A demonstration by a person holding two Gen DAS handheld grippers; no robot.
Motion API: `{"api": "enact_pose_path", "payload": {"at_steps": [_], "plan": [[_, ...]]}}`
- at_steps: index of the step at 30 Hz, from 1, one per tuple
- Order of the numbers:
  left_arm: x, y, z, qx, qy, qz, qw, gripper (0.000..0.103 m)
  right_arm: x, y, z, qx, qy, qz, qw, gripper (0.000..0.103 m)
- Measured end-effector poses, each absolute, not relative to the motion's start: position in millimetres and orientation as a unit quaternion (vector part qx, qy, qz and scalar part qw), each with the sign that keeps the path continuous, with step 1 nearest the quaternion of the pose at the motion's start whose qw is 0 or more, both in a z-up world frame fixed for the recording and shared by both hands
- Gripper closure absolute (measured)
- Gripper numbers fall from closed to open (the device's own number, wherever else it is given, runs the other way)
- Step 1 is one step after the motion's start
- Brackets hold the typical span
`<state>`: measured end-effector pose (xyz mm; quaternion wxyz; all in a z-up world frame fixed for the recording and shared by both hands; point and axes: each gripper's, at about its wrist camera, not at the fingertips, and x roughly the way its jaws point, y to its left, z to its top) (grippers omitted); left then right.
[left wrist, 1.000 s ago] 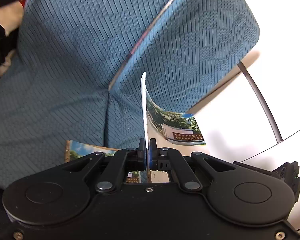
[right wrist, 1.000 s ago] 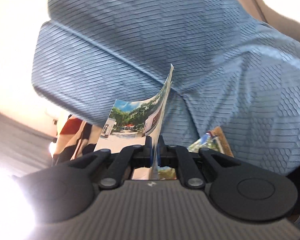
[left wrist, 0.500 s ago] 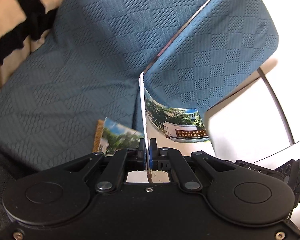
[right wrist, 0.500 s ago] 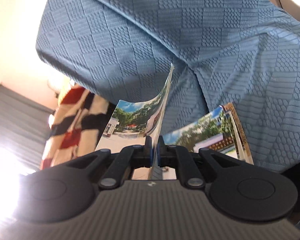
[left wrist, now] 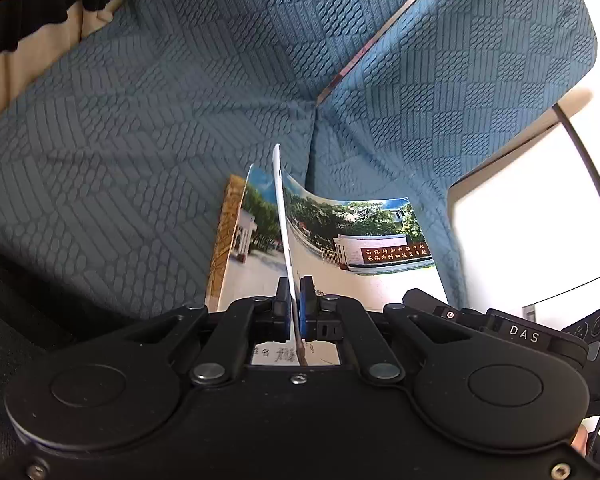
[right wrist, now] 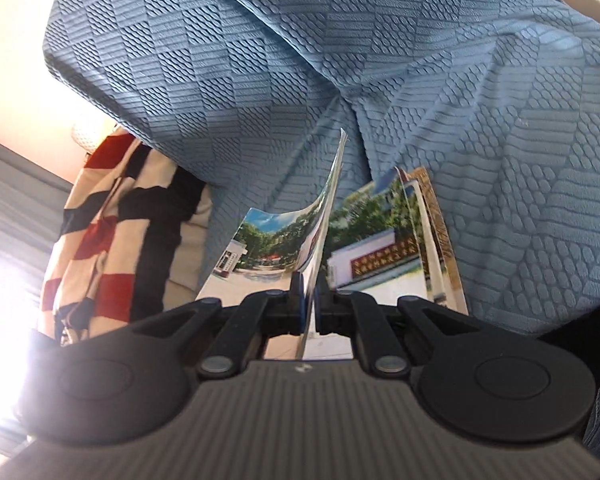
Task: Organize objects
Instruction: 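Lift the envelope with both tools and carry it to the purple book stack, then lower the envelope onto the stack and open both tools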
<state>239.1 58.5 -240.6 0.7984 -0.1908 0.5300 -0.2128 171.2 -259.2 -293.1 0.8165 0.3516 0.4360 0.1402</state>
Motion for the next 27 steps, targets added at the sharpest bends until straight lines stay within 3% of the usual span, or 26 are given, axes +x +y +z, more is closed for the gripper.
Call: {"api": "enact_pose_path", "payload": {"at_steps": [16, 27], "plan": [[225.9, 49.9, -277.7, -0.172, 0.566, -0.206, 0.779, 0.101, 162.2, -265.7, -334.3, 0.357, 0.469, 0.112, 0.8, 0.093], [223.7, 55.3, -285.6, -0.179, 0.572, -0.2, 0.775, 0.096, 161.0, -266.9, -339.9, 0.351, 0.465, 0.108, 0.805, 0.093]]}}
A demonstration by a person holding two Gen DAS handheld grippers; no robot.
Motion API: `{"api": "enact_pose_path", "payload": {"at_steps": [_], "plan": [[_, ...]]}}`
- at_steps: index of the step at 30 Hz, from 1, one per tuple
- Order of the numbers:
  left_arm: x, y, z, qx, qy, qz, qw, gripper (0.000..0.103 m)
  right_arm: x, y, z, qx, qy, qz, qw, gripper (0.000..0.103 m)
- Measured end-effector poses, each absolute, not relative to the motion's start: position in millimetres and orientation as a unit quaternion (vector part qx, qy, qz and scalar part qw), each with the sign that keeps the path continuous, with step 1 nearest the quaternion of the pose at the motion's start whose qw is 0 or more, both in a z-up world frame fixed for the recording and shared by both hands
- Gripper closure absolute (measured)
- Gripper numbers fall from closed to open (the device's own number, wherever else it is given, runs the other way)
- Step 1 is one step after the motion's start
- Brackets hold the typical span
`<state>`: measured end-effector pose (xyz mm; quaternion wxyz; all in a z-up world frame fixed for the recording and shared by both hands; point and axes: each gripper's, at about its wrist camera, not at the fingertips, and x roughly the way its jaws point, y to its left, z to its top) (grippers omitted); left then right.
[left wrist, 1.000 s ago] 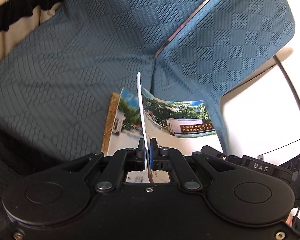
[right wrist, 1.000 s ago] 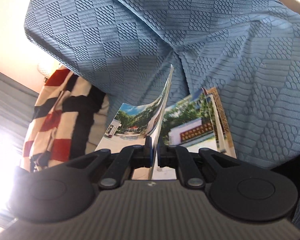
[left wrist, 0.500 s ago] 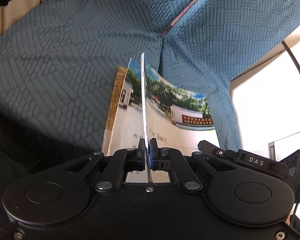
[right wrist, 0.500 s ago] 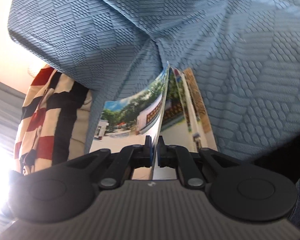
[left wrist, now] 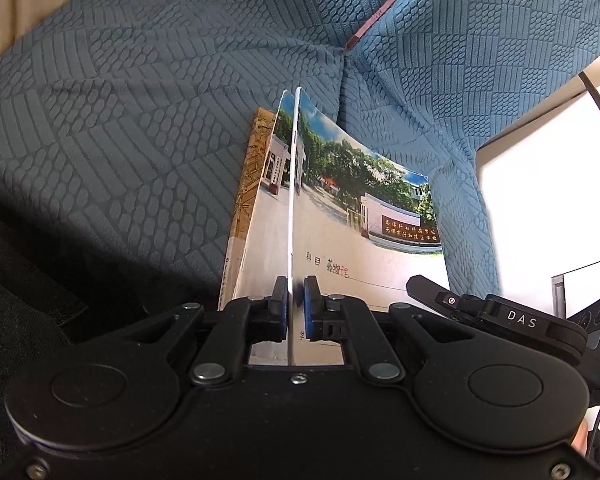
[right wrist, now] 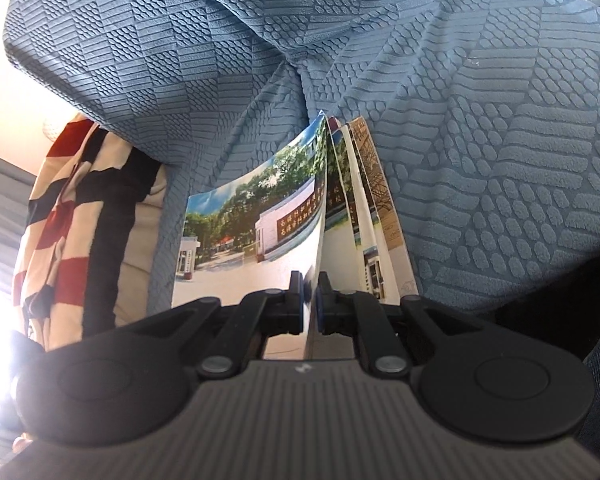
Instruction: Organize objects
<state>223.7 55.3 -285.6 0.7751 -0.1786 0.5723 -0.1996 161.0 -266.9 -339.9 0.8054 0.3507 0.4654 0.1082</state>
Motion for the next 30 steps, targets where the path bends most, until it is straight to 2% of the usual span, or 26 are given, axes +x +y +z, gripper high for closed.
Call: {"api": "enact_pose_path", "payload": {"at_steps": [4, 5, 6, 7, 9, 15, 30], "plan": [[221.1, 56.7, -281.1, -0.173, 0.569, -0.199, 0.779, 0.093, 160.1, -268.8, -339.3, 0.356, 0.466, 0.1, 0.804, 0.085], [220.3, 57.2, -279.3, -0.17, 0.569, -0.198, 0.78, 0.091, 158.8, -270.0, -338.5, 0.359, 0.466, 0.097, 0.803, 0.081], [219.8, 57.9, -277.3, -0.167, 0.568, -0.198, 0.781, 0.085, 157.7, -271.3, -336.8, 0.361, 0.464, 0.095, 0.803, 0.073], [219.7, 59.0, -275.3, -0.163, 0.567, -0.198, 0.783, 0.084, 156.3, -272.3, -334.0, 0.36, 0.463, 0.092, 0.805, 0.067], [219.5, 63.2, -269.8, -0.16, 0.564, -0.191, 0.788, 0.082, 154.4, -273.6, -327.1, 0.348, 0.464, 0.085, 0.81, 0.065], [211.0, 68.8, -240.9, -0.134, 0.54, -0.193, 0.808, 0.082, 146.5, -277.0, -294.0, 0.312, 0.45, 0.082, 0.833, 0.064], [172.5, 57.1, -119.4, -0.084, 0.436, -0.225, 0.867, 0.079, 107.7, -253.9, -155.6, 0.198, 0.346, 0.121, 0.909, 0.064]]}}
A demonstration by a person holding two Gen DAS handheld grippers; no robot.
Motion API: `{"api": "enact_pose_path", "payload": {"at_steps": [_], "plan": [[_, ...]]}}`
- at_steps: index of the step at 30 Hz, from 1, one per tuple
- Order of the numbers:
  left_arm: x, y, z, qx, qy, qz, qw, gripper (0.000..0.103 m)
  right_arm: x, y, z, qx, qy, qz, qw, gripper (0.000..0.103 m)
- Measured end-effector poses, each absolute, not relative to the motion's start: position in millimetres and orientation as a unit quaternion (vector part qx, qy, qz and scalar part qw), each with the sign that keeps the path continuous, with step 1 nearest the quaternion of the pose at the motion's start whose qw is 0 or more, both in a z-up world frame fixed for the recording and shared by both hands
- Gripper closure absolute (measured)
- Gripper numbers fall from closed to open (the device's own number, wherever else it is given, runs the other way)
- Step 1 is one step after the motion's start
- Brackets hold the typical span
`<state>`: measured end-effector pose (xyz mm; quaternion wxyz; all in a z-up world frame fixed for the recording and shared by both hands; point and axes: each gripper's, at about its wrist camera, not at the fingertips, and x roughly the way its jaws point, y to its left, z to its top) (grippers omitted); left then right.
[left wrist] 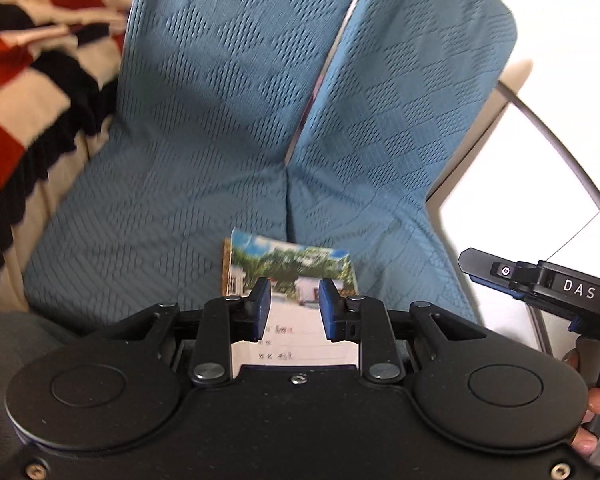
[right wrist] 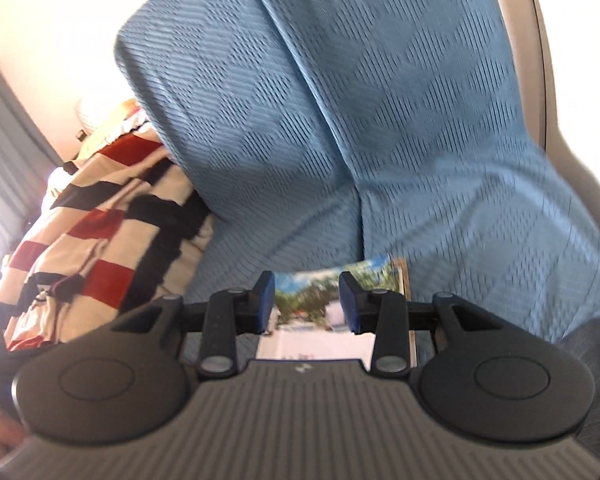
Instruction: Organize objects
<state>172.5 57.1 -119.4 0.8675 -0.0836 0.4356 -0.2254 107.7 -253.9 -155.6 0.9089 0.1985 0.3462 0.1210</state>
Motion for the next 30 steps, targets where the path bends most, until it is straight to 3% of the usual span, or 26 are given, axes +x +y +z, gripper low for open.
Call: {"api": "enact_pose_path", "payload": {"at_steps": [13, 27, 30], "plan": [[125.4, 53.2, -68.8, -0.06, 0.393, -0.23, 0.888, 0.073, 57.4, -238.2, -107.1, 0.15, 0.303, 0.125, 0.933, 0.064], [84.2, 50.9, -75.2, -0.044, 0.412, -0.224, 0.882, 0.065, 18.3, -234.6, -124.4, 0.128, 0.334, 0.105, 0.928, 0.064], [77.1, 48.8, -81.2, -0.038, 0.418, -0.218, 0.881, 0.054, 11.3, -233.3, -132.6, 0.128, 0.345, 0.101, 0.925, 0.064]]}}
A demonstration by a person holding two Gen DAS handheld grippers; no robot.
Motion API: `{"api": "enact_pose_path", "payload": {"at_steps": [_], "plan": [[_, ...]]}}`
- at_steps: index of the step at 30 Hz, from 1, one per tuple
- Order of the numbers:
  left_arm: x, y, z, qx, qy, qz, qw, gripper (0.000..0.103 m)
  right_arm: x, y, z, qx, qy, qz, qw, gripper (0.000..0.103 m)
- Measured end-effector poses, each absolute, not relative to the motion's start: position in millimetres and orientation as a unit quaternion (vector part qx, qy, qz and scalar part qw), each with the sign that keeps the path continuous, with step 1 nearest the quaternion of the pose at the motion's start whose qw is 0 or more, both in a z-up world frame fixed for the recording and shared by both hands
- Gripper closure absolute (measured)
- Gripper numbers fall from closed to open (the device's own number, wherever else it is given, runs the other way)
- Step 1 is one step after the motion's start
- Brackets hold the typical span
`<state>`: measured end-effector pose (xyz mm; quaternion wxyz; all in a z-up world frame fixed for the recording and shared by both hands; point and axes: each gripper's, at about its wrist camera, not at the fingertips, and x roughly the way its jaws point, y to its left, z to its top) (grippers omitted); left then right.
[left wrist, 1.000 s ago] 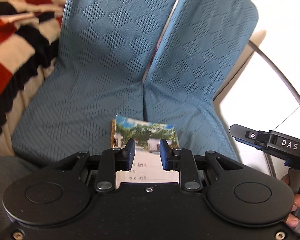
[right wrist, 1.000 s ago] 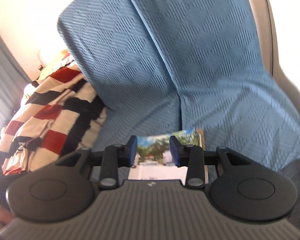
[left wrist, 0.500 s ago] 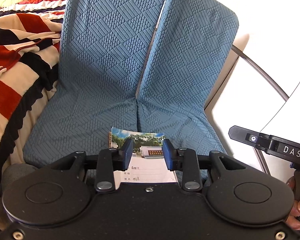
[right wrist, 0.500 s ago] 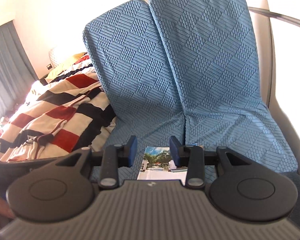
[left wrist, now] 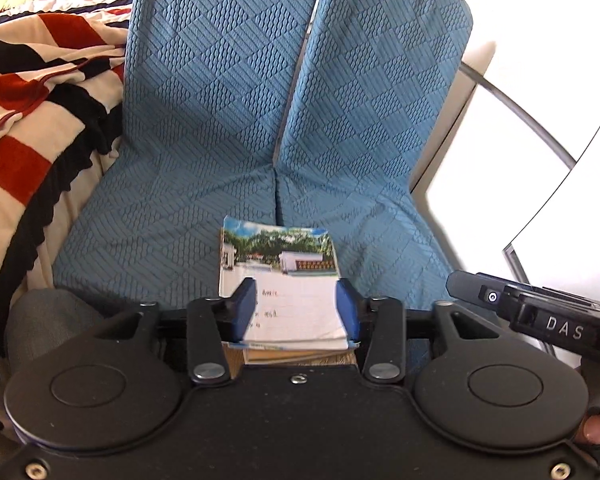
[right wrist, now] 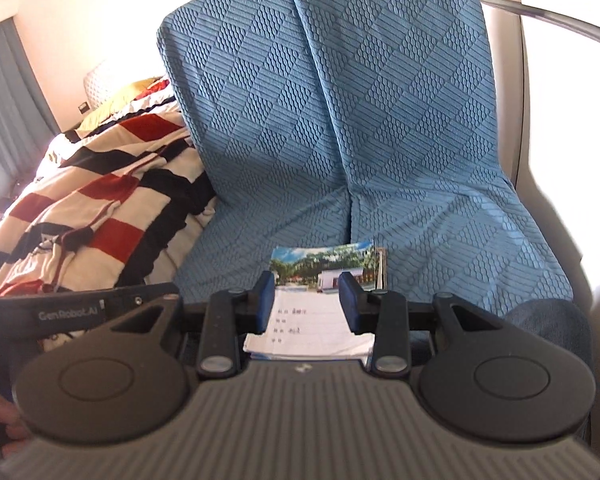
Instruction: Organize objects
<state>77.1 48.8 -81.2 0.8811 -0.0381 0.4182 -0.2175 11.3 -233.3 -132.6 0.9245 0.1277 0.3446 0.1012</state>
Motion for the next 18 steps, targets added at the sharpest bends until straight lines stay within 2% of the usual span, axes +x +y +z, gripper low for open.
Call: {"api": "enact_pose_path", "payload": {"at_steps": [4, 6, 8, 10, 11, 15, 18], "plan": [[71.7, 46.6, -90.5, -0.038, 0.432, -0.21, 0.876, 0.046, 4.8, -233.6, -142.5, 0.125, 0.358, 0.089, 0.921, 0.064], [69.4, 46.4, -93.9, -0.038, 0.434, -0.207, 0.876, 0.033, 2.5, -235.0, -146.3, 0.123, 0.363, 0.079, 0.92, 0.064], [64.6, 47.0, -96.4, -0.039, 0.425, -0.202, 0.881, 0.023, 0.9, -237.8, -151.4, 0.125, 0.365, 0.07, 0.92, 0.05], [62.5, 47.5, -98.9, -0.04, 0.428, -0.198, 0.881, 0.023, 1.2, -241.1, -155.3, 0.127, 0.369, 0.061, 0.918, 0.033], [62.0, 48.0, -100.1, -0.041, 0.431, -0.196, 0.88, 0.022, 0.8, -242.6, -156.9, 0.128, 0.37, 0.06, 0.918, 0.03], [60.1, 50.9, -101.0, -0.039, 0.429, -0.182, 0.884, 0.007, 0.6, -245.2, -161.2, 0.132, 0.373, 0.062, 0.916, 0.008], [57.8, 50.6, -101.2, -0.034, 0.427, -0.18, 0.885, 0.003, -0.5, -246.0, -163.1, 0.131, 0.374, 0.056, 0.917, 0.0]]}}
